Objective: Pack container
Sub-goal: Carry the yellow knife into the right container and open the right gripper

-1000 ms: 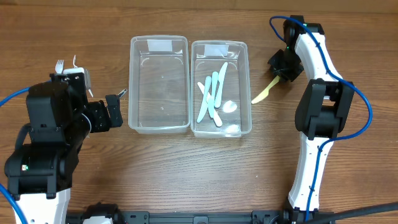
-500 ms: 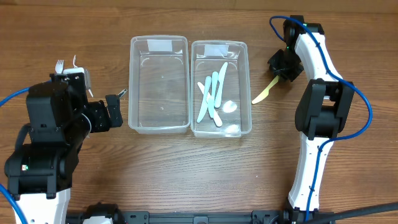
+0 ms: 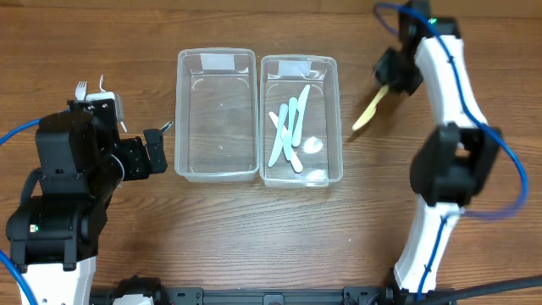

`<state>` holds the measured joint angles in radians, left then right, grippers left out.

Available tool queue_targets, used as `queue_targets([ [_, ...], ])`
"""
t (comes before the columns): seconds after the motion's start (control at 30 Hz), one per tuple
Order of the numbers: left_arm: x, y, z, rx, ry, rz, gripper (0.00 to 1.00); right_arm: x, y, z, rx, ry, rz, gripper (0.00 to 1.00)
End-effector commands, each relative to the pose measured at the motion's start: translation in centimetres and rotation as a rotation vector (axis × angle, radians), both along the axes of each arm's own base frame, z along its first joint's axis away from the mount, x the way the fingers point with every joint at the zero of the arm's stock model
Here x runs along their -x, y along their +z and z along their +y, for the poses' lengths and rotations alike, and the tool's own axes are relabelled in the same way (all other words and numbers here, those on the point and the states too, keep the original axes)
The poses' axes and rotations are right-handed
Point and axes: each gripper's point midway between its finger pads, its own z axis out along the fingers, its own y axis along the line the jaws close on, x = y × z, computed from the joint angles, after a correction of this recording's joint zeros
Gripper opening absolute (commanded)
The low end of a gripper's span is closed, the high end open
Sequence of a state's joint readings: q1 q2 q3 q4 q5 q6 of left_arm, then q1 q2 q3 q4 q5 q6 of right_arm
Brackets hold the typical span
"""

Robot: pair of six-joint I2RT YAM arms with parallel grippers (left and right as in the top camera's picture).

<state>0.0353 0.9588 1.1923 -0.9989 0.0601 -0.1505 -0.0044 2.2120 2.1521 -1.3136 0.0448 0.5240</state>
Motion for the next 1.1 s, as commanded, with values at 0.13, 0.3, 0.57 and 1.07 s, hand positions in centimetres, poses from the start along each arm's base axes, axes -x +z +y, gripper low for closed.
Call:
queue_targets([
  [0.13,-0.2,0.9,-0.1,-0.005,-0.015,-0.026,1.0,4.9,14.1,10.8,0.041,0.404,-0.273,0.06],
  [0.3,-0.2,0.9,-0.1,-0.005,-0.015,-0.025,1.0,7.5,10.5,15.3,0.041,0.531,-0.134,0.07],
  [0.57,-0.2,0.9,-0.1,-0.006,-0.015,-0.025,1.0,9.1,1.8,18.5,0.049,0.617,0.038,0.23],
  [1.07,1.2,-0.1,0.8,-0.092,-0.025,0.038,1.0,7.4,5.0,19.6,0.016,0.651,-0.089,0.4],
])
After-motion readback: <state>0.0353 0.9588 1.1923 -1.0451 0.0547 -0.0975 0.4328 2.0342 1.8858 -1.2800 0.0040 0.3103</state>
